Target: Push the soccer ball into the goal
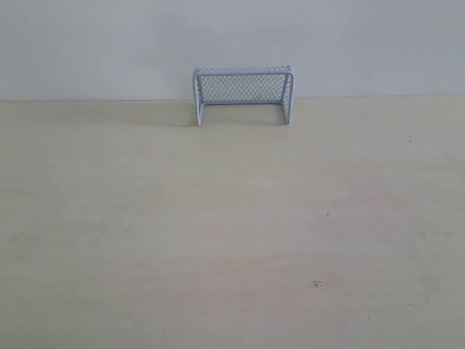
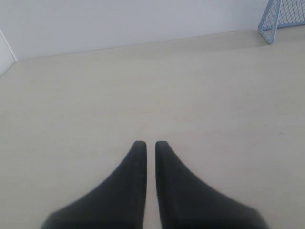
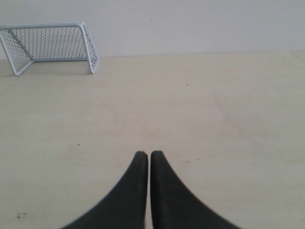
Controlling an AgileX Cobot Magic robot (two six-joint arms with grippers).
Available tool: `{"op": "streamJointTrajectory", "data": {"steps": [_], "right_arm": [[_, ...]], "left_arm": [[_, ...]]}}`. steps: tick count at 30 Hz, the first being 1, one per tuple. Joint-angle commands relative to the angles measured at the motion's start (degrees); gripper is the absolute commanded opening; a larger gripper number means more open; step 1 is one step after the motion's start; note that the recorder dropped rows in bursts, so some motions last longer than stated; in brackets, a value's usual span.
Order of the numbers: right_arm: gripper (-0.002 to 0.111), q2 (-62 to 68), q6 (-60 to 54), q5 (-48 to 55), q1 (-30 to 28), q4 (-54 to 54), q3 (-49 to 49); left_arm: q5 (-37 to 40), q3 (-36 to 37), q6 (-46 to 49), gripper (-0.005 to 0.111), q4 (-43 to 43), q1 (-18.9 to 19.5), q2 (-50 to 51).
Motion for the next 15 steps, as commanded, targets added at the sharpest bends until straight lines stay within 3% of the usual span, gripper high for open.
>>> {"op": "streamJointTrajectory", "data": {"steps": [1,15], "right_arm": [[0.000,-0.27,-0.31,0.39,-0.41,-0.19,-0.03],[0.000,-0.27,-1.33,0.84,-0.41,0.15,-0.03]], "left_arm": [[-0.18,-0.24,-0.53,0.006,0.01,-0.45,0.32],[-0.18,-0.24,-0.53,0.006,0.01,-0.45,0.32]]}}
